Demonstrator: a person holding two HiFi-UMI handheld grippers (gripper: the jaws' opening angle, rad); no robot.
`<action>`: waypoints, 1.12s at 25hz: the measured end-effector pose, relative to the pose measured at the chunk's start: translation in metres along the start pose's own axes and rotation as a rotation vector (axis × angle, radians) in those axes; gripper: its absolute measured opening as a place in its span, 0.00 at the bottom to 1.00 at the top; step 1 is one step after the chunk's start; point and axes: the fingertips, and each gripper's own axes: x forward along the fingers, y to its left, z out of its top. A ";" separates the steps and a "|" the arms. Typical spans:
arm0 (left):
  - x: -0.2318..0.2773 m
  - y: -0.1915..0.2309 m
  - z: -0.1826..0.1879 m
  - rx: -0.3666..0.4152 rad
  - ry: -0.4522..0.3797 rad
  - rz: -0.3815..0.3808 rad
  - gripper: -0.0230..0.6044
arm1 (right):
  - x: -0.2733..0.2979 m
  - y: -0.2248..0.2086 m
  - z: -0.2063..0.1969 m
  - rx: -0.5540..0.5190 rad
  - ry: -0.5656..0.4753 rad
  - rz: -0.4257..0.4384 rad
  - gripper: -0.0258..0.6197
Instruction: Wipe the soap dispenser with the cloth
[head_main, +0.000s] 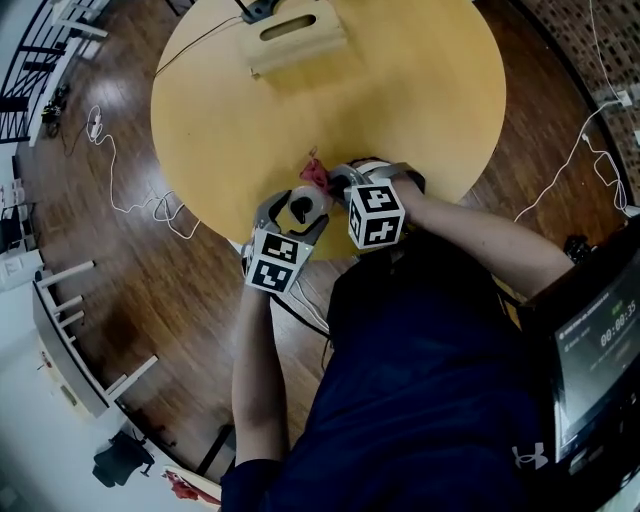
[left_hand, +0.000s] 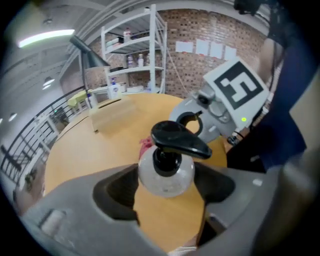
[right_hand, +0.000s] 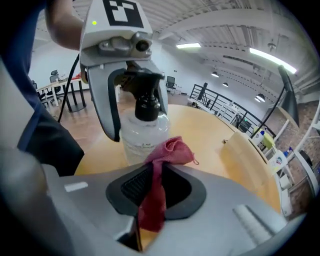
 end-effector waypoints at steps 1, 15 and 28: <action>0.001 -0.001 0.001 0.062 0.009 -0.044 0.59 | 0.005 0.000 -0.005 0.000 0.015 0.008 0.13; 0.038 -0.002 0.015 -0.152 -0.117 0.189 0.63 | -0.020 0.039 -0.059 0.232 0.037 0.078 0.13; -0.008 0.077 -0.072 -1.432 -0.634 -0.111 0.63 | -0.033 0.018 -0.047 0.347 0.057 -0.031 0.13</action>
